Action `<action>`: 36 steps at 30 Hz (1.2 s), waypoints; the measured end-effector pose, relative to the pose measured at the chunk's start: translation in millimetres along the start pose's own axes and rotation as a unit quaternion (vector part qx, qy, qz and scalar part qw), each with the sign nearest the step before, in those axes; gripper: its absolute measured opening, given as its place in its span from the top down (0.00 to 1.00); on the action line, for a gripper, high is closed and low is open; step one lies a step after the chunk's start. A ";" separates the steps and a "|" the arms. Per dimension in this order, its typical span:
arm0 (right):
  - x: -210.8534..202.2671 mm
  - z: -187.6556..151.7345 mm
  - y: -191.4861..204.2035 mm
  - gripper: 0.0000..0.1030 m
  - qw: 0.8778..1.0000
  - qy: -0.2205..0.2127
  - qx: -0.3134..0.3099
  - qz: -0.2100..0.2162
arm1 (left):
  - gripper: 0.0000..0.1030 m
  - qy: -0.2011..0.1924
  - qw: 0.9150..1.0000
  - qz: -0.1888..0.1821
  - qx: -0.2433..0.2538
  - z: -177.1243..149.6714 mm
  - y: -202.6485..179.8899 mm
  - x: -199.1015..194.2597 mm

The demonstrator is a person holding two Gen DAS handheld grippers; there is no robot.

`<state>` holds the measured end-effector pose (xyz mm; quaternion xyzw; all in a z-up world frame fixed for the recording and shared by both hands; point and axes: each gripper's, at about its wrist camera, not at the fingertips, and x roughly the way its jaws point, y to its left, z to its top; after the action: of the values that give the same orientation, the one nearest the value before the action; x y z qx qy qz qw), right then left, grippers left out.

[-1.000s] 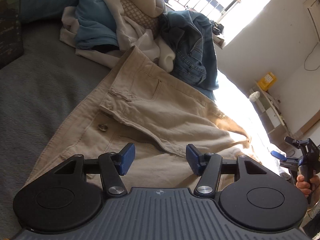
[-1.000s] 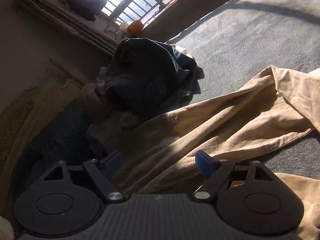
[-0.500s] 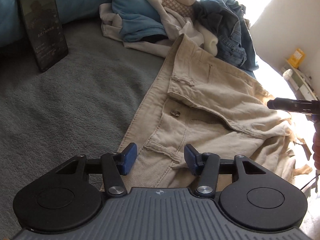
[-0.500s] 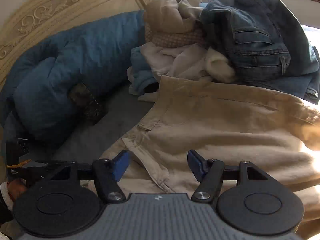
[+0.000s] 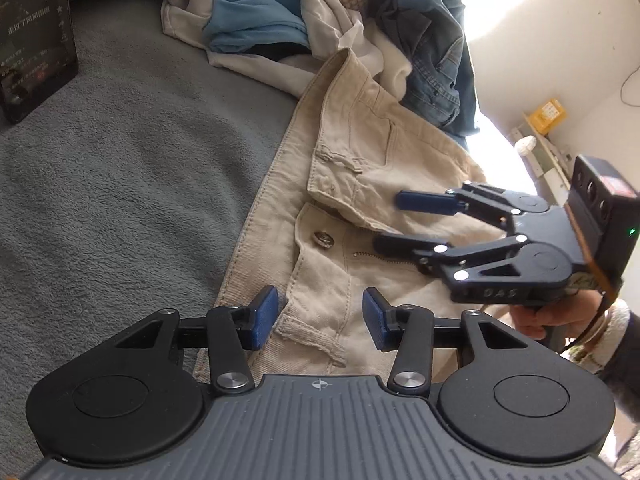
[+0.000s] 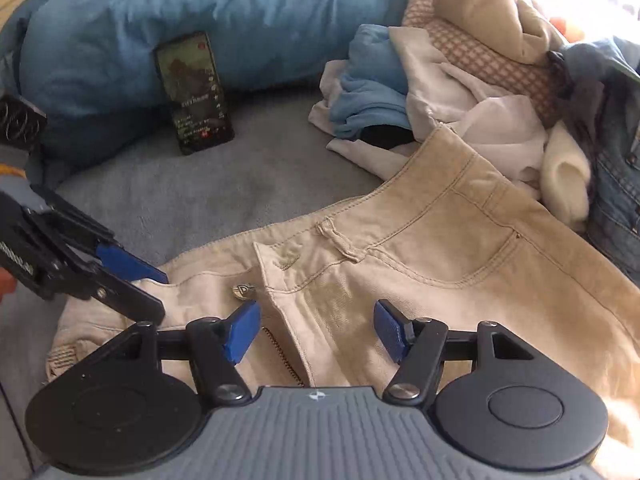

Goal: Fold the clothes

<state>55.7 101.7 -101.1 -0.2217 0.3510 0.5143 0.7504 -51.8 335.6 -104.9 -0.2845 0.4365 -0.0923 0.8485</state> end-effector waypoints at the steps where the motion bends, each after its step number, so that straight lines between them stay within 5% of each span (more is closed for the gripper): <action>1: 6.5 -0.1 4.3 0.43 1.000 0.004 -0.015 -0.009 | 0.56 0.002 1.000 -0.006 -0.006 1.1 2.5 0.4; 3: 13.5 -1.2 8.6 0.52 0.999 0.004 -0.030 -0.026 | 0.56 0.007 1.000 -0.019 -0.019 3.2 7.5 1.2; 10: 17.7 -2.5 12.4 0.55 0.999 -0.009 -0.044 -0.031 | 0.59 0.005 0.998 -0.043 -0.047 17.1 9.7 30.6; 15: 19.3 -3.5 12.8 0.80 0.998 -0.017 -0.047 -0.030 | 0.91 -0.013 0.999 -0.018 -0.024 18.3 -6.1 47.3; 18: 17.5 -1.3 12.2 0.90 0.998 -0.028 -0.040 -0.035 | 0.92 -0.048 0.998 -0.011 -0.031 15.9 -7.1 40.9; 26: 17.3 11.0 9.8 0.92 0.998 -0.050 -0.005 -0.022 | 0.93 -0.101 0.994 0.005 -0.043 20.2 -1.3 13.4; 36: 36.0 8.4 8.1 0.87 0.999 -0.041 0.019 -0.004 | 0.91 -0.074 0.996 0.024 -0.048 14.6 17.1 33.8</action>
<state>58.7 132.7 -122.6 -0.1873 0.3288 0.5129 0.7706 -21.4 341.9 -131.1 -0.3204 0.3828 -0.0299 0.8660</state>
